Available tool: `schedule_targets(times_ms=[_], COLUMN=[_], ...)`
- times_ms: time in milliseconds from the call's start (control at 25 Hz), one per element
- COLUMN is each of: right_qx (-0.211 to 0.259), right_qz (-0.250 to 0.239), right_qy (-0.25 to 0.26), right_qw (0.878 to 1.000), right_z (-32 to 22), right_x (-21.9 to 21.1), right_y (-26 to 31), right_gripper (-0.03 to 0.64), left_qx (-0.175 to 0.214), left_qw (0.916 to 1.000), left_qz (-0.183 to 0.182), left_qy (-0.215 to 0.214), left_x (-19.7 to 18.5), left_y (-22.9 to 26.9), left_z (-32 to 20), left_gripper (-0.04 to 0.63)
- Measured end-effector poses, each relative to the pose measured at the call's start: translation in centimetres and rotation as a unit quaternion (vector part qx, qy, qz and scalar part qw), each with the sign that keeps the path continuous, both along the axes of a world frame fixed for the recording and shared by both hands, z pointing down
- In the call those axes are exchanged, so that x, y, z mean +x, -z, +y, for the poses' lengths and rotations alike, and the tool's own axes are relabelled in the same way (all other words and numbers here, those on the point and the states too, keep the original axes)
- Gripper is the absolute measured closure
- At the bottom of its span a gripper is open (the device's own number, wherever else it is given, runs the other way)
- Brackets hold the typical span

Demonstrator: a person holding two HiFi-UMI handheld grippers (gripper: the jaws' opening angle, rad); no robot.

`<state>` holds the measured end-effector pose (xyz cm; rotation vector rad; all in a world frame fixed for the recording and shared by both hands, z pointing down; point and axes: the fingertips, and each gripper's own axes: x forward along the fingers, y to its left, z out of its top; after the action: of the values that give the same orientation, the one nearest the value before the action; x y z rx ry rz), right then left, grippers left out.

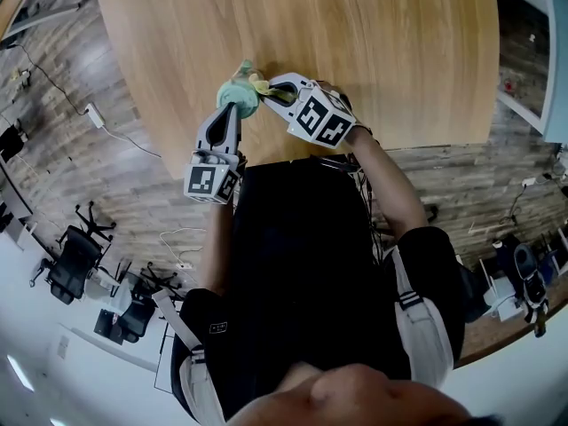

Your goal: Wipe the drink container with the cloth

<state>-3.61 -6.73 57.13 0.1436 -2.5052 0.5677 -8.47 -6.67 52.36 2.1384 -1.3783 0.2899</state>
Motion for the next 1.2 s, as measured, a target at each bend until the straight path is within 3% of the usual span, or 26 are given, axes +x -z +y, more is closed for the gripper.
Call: schedule_targets(times_ms=[200, 520, 760, 920, 1200], right_qx=[-0.016, -0.059, -0.082, -0.094, -0.115], right_qz=[-0.015, -0.029, -0.018, 0.005, 0.019], right_qy=[0.036, 0.052, 0.063, 0.086, 0.091], right_qw=[0.999, 0.996, 0.994, 0.992, 0.989], right_z=[-0.2, 0.4, -0.1, 0.2, -0.3], right_x=[-0.6, -0.5, -0.6, -0.7, -0.6], right_y=[0.4, -0.1, -2.0, -4.3, -7.3], right_gripper=[0.572, 0.572, 0.572, 0.572, 0.572], left_qx=[-0.007, -0.013, -0.018, -0.016, -0.023], left_qw=[1.0000, 0.9998, 0.9992, 0.9995, 0.9991], left_qz=[-0.001, 0.014, 0.036, 0.020, 0.022], left_qy=[-0.006, -0.006, 0.000, -0.020, -0.026], left_x=[0.0, 0.7, 1.4, 1.6, 2.0], left_y=[-0.3, 0.6, 1.0, 1.0, 1.2], left_z=[-0.1, -0.1, -0.4, -0.1, -0.1], left_gripper=[0.574, 0.574, 0.574, 0.574, 0.574])
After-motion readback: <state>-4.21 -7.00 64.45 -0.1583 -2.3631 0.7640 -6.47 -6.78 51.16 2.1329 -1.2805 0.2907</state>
